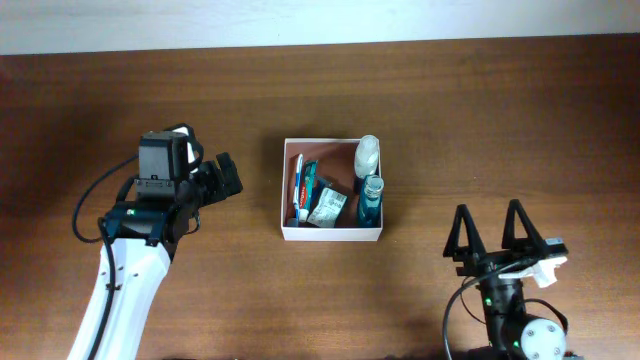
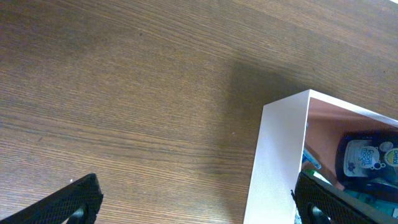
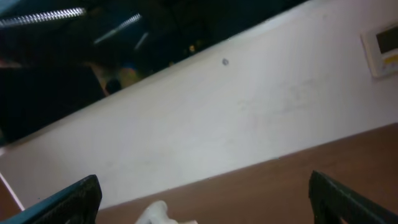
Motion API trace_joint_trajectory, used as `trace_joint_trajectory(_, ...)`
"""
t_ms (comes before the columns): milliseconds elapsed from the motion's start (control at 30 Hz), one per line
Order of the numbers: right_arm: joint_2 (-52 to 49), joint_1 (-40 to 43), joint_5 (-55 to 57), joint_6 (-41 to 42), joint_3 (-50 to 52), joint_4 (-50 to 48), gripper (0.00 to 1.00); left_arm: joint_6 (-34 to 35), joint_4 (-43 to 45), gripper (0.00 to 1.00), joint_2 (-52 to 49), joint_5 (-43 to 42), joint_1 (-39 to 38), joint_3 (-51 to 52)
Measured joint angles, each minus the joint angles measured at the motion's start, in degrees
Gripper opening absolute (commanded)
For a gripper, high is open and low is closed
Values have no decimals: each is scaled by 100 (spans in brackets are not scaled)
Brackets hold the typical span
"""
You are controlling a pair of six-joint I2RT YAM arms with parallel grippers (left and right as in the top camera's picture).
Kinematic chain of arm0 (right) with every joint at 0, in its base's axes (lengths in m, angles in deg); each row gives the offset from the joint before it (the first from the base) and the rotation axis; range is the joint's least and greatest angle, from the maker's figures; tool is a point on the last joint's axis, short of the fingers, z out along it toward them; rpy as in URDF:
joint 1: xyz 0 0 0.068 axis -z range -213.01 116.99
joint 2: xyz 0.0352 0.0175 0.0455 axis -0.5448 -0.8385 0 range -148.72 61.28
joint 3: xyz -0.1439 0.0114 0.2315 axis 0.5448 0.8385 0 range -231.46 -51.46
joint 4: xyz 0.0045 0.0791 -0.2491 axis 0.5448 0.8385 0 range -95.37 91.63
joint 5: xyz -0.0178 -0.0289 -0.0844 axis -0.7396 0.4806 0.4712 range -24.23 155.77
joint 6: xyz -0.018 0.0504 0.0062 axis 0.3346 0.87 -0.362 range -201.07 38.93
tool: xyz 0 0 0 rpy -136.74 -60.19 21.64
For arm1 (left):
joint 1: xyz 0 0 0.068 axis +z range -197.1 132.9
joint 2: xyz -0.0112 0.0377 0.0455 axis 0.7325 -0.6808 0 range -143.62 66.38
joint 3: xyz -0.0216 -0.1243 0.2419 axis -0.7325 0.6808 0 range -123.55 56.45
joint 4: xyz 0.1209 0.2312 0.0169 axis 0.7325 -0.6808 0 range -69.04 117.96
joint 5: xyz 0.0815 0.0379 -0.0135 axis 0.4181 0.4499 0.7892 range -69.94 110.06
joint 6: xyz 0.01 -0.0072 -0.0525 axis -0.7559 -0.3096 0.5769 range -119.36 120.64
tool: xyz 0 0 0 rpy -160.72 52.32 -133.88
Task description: Pack container
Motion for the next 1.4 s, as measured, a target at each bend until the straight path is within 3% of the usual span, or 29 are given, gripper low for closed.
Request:
trace_joint_trajectory(200, 0, 0, -4, -238, 269, 140, 98, 0, 0, 99, 0, 0, 0, 0)
trace_joint_trajectory(400, 0, 2, -149, -988, 291, 420, 98, 0, 2, 99, 0, 0, 0, 0)
trace_joint_trajectory(633, 0, 0, -245, -1491, 295, 1266, 98, 0, 0, 99, 0, 0, 0, 0)
trace_joint_trajectory(1400, 0, 2, -245, -1646, 295, 1558, 98, 0, 0, 99, 0, 0, 0, 0)
